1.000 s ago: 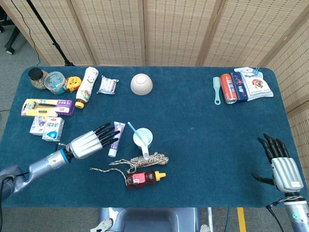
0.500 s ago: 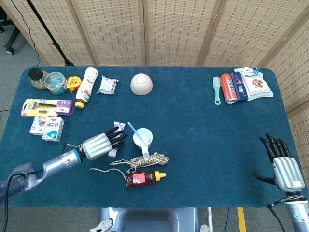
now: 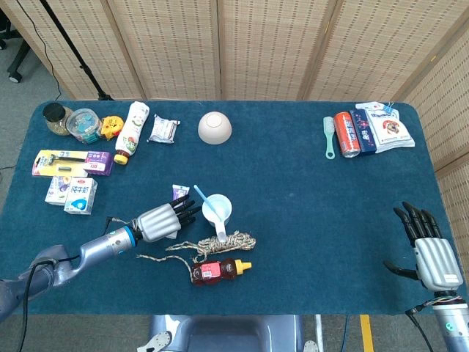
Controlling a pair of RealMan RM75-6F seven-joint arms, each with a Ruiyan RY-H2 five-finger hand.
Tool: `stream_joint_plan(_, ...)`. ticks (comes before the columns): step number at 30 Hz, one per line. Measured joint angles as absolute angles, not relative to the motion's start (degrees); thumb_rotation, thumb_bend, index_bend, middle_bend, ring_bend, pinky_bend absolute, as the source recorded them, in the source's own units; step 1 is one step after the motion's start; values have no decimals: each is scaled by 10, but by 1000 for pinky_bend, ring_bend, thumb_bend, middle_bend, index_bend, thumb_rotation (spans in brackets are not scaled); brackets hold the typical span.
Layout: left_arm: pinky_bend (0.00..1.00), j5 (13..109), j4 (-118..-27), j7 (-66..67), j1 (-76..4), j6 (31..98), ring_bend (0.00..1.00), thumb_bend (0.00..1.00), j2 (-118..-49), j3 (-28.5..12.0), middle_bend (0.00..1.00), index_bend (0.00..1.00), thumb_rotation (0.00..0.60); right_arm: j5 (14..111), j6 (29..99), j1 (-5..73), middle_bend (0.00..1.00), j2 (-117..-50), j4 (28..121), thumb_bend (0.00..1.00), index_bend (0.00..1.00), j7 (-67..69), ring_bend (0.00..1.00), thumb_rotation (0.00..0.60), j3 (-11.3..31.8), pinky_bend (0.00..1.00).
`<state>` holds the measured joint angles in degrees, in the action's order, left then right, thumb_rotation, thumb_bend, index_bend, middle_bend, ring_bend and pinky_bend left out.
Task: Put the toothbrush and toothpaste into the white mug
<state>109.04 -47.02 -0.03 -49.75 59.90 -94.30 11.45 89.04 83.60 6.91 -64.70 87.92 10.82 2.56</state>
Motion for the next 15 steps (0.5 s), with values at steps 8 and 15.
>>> stream_joint_plan(8, 371, 1090, -451, -3, -499, 596, 280, 380, -964, 120, 298, 503, 600, 890, 837, 69, 0, -646, 879, 0, 0, 111, 0, 600, 26, 0)
stream_joint_plan(15, 512, 1103, -419, -12, -489, 652, 471, 401, -982, 125, 519, 740, 600, 892, 837, 69, 0, -646, 879, 0, 0, 112, 0, 600, 25, 0)
